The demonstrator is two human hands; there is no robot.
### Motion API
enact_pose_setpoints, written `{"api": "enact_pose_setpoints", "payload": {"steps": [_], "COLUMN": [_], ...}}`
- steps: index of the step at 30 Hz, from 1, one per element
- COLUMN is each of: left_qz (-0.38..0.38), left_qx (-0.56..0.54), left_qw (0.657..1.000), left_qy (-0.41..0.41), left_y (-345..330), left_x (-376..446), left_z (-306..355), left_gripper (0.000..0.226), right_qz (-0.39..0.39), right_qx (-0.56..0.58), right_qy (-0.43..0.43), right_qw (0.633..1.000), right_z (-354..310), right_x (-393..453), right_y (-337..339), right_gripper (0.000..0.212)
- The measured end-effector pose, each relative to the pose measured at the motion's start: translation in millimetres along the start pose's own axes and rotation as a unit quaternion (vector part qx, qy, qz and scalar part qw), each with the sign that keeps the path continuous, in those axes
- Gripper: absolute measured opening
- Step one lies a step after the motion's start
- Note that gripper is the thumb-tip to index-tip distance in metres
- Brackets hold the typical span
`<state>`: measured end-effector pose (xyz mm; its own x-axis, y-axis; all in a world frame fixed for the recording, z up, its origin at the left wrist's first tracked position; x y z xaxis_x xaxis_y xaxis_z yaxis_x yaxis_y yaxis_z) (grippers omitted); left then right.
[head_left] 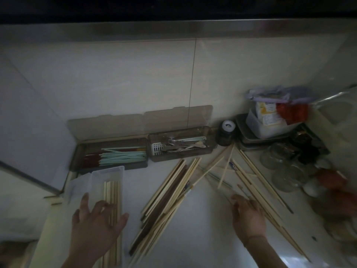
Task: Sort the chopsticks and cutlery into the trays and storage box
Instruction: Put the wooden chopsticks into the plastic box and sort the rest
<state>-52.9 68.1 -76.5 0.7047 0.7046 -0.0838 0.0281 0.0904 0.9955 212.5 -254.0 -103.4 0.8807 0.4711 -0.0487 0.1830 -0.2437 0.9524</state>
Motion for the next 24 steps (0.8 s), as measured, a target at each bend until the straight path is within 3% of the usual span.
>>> {"api": "enact_pose_setpoints", "payload": {"steps": [3, 7, 12, 16, 19, 24], "left_qz": [0.003, 0.010, 0.018, 0.014, 0.010, 0.019], "left_qx": [0.007, 0.010, 0.003, 0.002, -0.003, -0.010], "left_qw": [1.000, 1.000, 1.000, 1.000, 1.000, 1.000], "left_qy": [-0.001, -0.002, -0.001, 0.001, 0.003, -0.004], "left_y": [-1, -2, -3, -1, 0, 4], "left_x": [-1, -1, -1, -1, -2, -1], "left_z": [-1, -1, -1, -1, -1, 0], "left_gripper": [0.072, 0.062, 0.060, 0.061, 0.062, 0.062], "right_qz": [-0.008, -0.017, -0.042, -0.051, -0.076, -0.069], "right_qx": [0.038, 0.083, 0.107, 0.165, 0.223, 0.153], "right_qy": [0.000, -0.033, -0.025, -0.016, 0.010, 0.120], "right_qw": [0.999, 0.996, 0.993, 0.985, 0.972, 0.978], "right_z": [28, 46, 24, -15, -59, -142], "right_x": [-24, -41, -39, -25, -10, 27], "right_y": [-6, 5, 17, 19, 18, 18], "right_gripper": [0.036, 0.020, 0.036, 0.038, 0.021, 0.048]}}
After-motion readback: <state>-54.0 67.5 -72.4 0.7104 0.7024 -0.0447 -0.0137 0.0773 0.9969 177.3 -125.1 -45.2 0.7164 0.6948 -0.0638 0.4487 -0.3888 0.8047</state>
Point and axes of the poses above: each hand's wrist, its own x-axis towards the middle knuckle, its own y-axis out of the back of the hand, z = x × y, the point moved 3 cm from there along x, towards the middle knuckle, and after that the axes turned 8 degrees about -z, right-handed, at the moved point
